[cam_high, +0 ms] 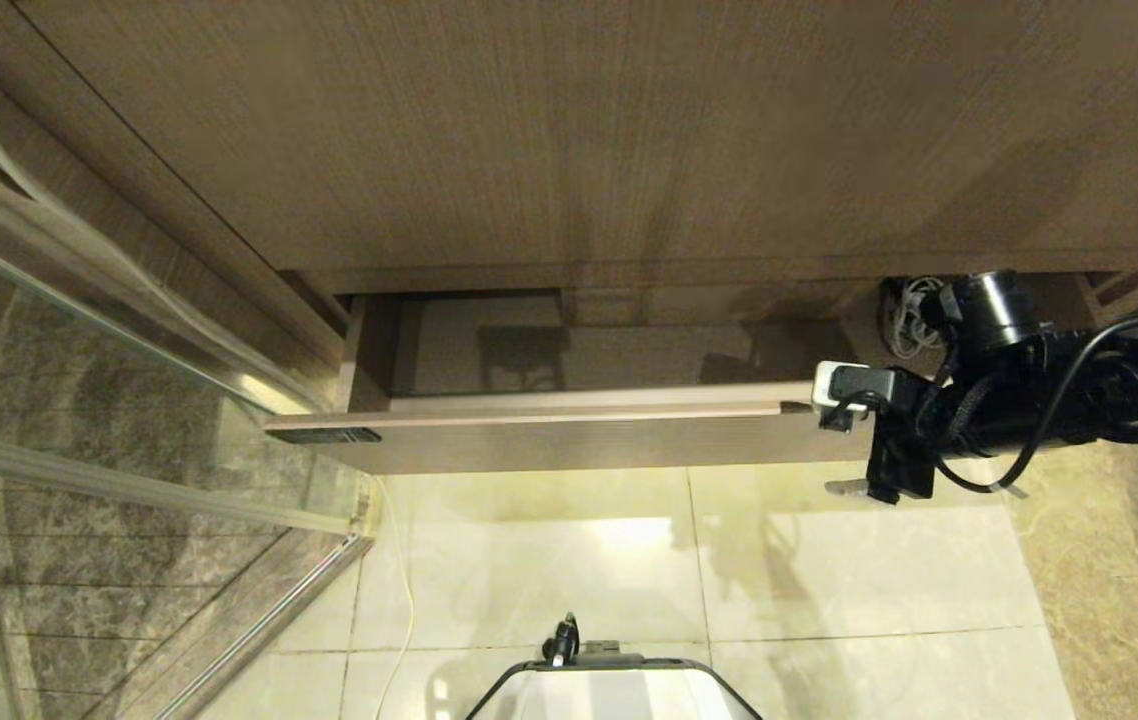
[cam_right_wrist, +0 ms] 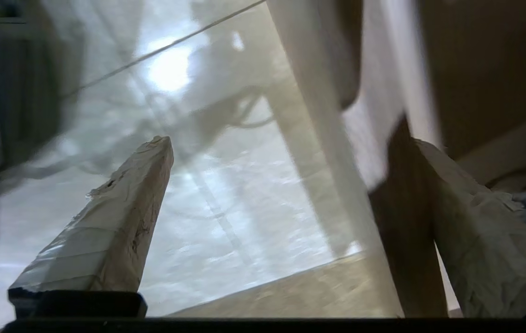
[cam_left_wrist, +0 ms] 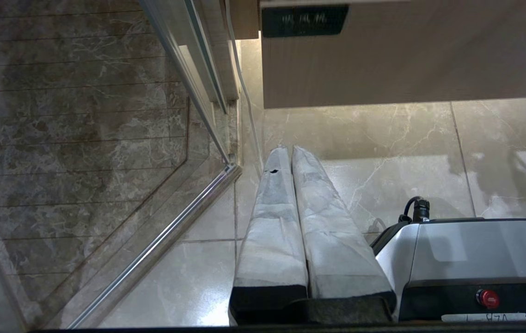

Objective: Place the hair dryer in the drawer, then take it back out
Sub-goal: Pull open the drawer

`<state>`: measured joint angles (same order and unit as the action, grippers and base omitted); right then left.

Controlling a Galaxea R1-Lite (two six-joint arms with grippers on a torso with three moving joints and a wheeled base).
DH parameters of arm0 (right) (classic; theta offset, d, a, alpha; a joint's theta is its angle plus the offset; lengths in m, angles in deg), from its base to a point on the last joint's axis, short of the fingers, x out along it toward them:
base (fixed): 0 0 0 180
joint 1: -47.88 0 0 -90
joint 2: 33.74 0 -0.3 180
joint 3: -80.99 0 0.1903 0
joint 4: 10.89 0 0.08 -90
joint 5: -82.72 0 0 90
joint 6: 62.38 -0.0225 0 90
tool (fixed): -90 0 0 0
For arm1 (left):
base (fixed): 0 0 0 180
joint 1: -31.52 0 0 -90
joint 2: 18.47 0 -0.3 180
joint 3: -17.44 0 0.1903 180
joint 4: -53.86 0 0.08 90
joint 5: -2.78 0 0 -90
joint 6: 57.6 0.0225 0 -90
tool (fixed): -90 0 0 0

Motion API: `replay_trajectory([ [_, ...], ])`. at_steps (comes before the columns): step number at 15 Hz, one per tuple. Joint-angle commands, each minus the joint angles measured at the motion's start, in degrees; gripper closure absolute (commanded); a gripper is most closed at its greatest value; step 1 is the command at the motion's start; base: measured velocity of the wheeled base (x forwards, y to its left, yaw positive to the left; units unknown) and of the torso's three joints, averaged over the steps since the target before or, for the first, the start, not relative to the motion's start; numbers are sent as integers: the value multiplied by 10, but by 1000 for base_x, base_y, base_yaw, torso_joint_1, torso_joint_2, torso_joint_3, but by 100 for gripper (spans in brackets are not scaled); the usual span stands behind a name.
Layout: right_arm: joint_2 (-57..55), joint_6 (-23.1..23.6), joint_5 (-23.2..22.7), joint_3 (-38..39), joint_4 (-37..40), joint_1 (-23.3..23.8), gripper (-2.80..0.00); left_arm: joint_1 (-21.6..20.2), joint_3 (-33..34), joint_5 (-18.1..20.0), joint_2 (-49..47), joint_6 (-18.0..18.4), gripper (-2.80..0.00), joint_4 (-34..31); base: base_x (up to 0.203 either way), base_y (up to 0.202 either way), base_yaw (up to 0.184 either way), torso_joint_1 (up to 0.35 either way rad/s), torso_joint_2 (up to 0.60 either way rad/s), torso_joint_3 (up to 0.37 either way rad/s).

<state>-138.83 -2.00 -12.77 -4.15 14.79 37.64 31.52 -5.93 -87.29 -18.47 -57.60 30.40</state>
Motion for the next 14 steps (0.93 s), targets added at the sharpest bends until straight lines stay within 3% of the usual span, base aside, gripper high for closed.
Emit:
replay_trajectory([
  [1, 26, -13, -1, 9, 3, 3, -280, 0, 0, 0, 0, 0, 0, 0, 0, 0, 0, 0, 0, 0],
  [5, 53, -126, -2, 25, -2, 6, -280, 0, 0, 0, 0, 0, 0, 0, 0, 0, 0, 0, 0, 0],
  [8, 96, -147, -22, 50, -4, 25, -280, 0, 0, 0, 0, 0, 0, 0, 0, 0, 0, 0, 0, 0],
  [12, 177, -147, -95, 91, -4, 57, -280, 0, 0, 0, 0, 0, 0, 0, 0, 0, 0, 0, 0, 0],
  [13, 189, -146, -100, 99, -3, 64, -155, 0, 0, 0, 0, 0, 0, 0, 0, 0, 0, 0, 0, 0],
  [14, 194, -147, -100, 106, -3, 64, 0, 0, 1, 0, 1, 0, 0, 0, 0, 0, 0, 0, 0, 0],
])
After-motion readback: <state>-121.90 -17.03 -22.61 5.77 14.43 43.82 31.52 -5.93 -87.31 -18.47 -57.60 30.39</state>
